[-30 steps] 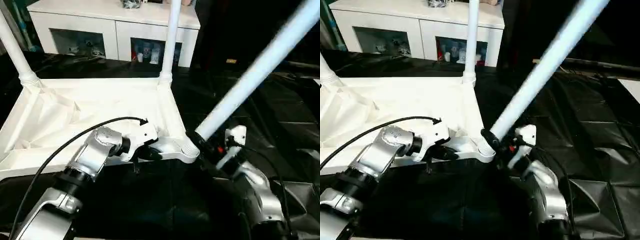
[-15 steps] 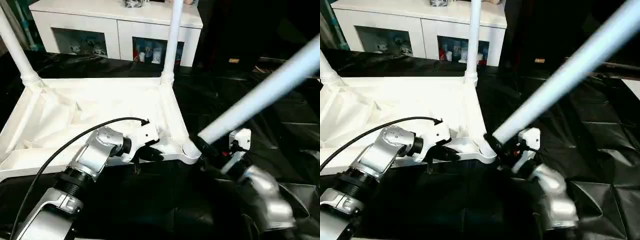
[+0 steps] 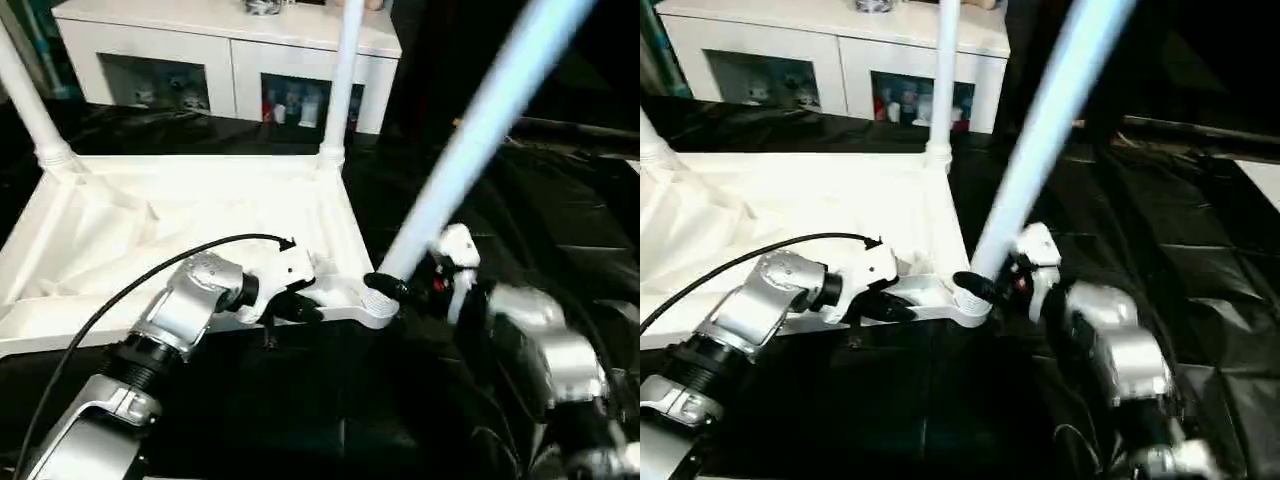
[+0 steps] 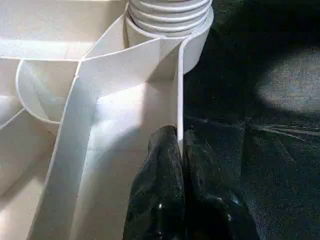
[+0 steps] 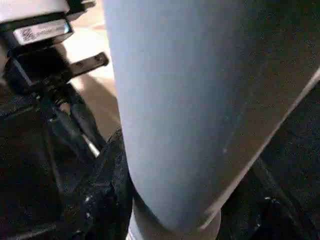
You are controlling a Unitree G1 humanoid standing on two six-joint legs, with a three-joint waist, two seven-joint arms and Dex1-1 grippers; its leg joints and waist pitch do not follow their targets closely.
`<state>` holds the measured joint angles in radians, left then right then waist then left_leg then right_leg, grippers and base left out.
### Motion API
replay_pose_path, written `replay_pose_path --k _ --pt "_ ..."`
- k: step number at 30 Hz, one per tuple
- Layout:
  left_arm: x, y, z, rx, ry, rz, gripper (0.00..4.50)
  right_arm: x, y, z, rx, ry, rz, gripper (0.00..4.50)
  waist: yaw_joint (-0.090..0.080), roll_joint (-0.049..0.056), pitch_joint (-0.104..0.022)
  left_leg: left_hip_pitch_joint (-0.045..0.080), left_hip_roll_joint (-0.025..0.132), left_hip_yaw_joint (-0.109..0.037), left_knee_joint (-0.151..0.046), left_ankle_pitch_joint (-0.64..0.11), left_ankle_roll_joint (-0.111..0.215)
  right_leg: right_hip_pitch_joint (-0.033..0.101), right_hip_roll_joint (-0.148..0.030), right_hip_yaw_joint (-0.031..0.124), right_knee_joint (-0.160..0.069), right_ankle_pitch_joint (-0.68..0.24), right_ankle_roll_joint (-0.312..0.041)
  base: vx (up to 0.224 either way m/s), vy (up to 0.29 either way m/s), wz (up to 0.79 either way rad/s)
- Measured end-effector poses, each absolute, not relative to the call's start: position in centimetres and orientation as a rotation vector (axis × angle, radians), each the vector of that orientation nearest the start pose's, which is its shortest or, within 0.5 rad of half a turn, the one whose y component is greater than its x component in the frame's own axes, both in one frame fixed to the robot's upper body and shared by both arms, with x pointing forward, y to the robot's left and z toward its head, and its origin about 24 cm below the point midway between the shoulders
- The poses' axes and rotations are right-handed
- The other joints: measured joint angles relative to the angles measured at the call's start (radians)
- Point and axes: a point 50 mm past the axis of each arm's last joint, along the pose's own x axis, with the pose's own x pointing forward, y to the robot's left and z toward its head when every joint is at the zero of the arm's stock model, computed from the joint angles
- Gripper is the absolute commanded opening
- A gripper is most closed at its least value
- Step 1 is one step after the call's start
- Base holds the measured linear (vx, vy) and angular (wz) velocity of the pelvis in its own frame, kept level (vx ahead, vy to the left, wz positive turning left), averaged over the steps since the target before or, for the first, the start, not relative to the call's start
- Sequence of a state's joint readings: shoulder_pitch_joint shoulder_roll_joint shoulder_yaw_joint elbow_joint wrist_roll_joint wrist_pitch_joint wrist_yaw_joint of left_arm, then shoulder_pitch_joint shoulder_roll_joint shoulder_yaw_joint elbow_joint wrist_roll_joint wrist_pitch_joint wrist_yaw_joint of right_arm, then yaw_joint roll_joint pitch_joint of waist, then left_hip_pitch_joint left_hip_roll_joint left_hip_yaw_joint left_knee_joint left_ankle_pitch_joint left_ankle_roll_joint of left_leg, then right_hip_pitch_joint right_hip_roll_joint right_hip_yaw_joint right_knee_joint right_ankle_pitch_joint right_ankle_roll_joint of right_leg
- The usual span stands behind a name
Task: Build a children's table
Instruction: Pick table leg
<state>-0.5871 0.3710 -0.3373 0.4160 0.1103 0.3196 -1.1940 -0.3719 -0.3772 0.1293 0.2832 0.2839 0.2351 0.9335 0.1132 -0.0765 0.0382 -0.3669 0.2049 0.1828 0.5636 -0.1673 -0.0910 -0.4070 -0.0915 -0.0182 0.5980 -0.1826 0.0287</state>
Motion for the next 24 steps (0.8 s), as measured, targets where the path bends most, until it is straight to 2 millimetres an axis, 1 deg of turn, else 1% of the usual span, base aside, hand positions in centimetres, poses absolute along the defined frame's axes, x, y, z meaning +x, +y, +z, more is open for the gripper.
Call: replay_pose_path --k 3,7,11,19,24 --pt "31.1 12.5 6.2 0.495 0.561 -1.345 0.0 29.9 -15.1 6.4 -0.071 0.258 1.101 1.86 0.0 -0.002 0.0 0.0 0.0 0.0 0.0 0.0 0.0 0.0 0.0 0.0 0.0 0.0 0.0 0.0 0.0 0.0" --pt "30.9 12.8 6.2 0.507 0.568 -1.375 0.0 29.6 -15.0 6.3 -0.079 0.269 1.16 1.86 0.001 -0.01 -0.004 0.0 0.001 0.001 0.002 0.0 0.0 0.0 0.0 0.0 0.0 -0.001 0.0 0.0 0.0 0.0" --pt "30.8 12.6 6.1 0.517 0.561 -1.418 0.0 29.1 -15.3 6.0 -0.07 0.277 1.2 1.86 0.004 -0.011 -0.005 0.0 0.001 0.002 0.003 0.0 0.0 0.002 0.0 0.0 -0.001 -0.001 0.0 0.0 0.0 0.0" --pt "30.8 13.2 6.2 0.53 0.582 -1.515 0.0 28.2 -15.2 5.7 -0.068 0.267 1.308 1.86 0.011 -0.011 -0.006 0.002 0.001 0.001 0.003 0.0 0.0 0.005 0.0 0.0 -0.001 -0.001 0.0 0.0 0.0 0.0" --pt "31.0 13.2 6.2 0.543 0.585 -1.556 0.0 27.9 -15.1 5.6 -0.076 0.254 1.325 1.86 0.011 -0.012 -0.007 0.002 0.001 0.001 0.003 0.0 0.0 0.005 0.0 0.0 -0.002 -0.001 0.0 0.0 0.0 0.0"
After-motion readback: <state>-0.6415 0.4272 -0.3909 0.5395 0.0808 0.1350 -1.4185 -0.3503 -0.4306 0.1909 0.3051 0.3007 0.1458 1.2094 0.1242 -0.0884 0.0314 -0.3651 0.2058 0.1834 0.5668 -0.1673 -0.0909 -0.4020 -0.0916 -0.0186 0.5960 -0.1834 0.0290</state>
